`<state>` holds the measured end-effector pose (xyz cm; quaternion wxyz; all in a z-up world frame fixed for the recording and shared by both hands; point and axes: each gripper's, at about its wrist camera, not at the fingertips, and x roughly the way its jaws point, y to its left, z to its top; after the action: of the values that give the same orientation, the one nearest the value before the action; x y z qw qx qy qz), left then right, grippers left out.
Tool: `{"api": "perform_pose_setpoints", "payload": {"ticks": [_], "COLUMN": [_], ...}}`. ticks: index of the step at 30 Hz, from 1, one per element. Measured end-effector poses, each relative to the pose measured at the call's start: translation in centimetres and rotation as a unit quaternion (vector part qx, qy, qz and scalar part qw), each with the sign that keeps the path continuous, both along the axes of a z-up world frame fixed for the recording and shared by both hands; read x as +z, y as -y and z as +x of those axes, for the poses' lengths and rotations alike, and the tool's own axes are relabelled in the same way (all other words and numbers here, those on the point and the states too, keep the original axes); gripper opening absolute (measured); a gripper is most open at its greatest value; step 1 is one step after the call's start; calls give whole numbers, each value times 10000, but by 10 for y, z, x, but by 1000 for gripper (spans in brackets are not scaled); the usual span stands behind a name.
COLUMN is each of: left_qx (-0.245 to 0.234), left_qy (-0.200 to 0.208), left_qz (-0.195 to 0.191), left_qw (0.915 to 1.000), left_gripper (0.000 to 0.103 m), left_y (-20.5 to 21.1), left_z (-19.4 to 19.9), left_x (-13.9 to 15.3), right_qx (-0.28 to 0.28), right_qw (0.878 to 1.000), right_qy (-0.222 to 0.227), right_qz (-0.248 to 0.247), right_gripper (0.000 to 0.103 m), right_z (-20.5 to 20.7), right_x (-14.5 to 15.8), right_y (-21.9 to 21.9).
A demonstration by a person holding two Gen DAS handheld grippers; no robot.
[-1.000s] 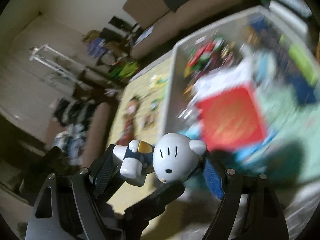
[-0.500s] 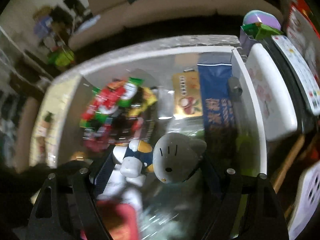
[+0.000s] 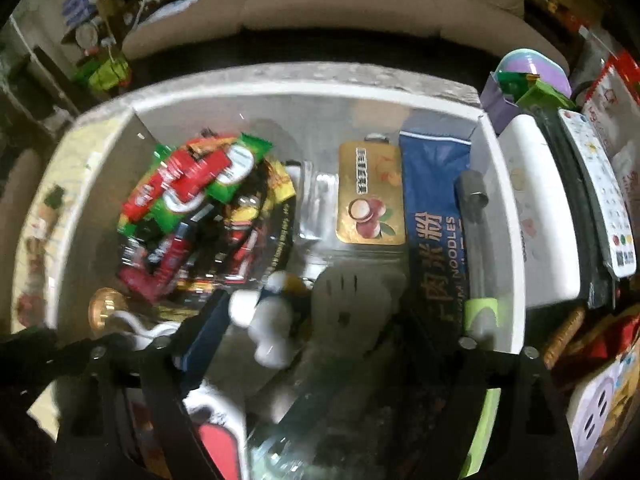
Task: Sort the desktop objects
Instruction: 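Carry the Hello Kitty figure into the white box and release it, then move both grippers back over the items on the bed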
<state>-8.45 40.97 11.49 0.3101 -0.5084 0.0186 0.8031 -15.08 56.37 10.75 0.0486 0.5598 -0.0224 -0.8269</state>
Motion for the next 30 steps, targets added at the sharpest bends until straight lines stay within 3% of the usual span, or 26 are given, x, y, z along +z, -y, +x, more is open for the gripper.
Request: {"api": "perform_pose_setpoints", "payload": {"ticks": [3, 7, 10, 12, 17, 26, 30], "left_qx": [65, 117, 187, 251, 431, 909, 1390], "left_qy": [-18, -107, -229, -312, -473, -870, -748], "left_qz": [-43, -161, -200, -166, -44, -331, -385], "left_qw": [10000, 9997, 9994, 9991, 9979, 9915, 9867], "left_gripper": [55, 56, 66, 78, 94, 100, 101], "left_y": [5, 9, 18, 28, 65, 172, 236], "left_z": [1, 4, 13, 20, 43, 86, 92], "left_x": [4, 9, 20, 27, 46, 56, 41], "right_qx": [-104, -315, -415, -439, -359, 109, 384], "right_qw": [9993, 9985, 9978, 9972, 9956, 9915, 9880], "right_qy": [-135, -259, -300, -358, -603, -834, -854], "right_qz": [-325, -369, -430, -487, -619, -991, -1232], "right_gripper": [88, 88, 87, 87, 87, 83, 83], "right_z": [13, 28, 39, 47, 72, 113, 122], "right_x": [16, 33, 43, 50, 70, 91, 90], "right_y": [-13, -18, -22, -20, -8, 53, 95]}}
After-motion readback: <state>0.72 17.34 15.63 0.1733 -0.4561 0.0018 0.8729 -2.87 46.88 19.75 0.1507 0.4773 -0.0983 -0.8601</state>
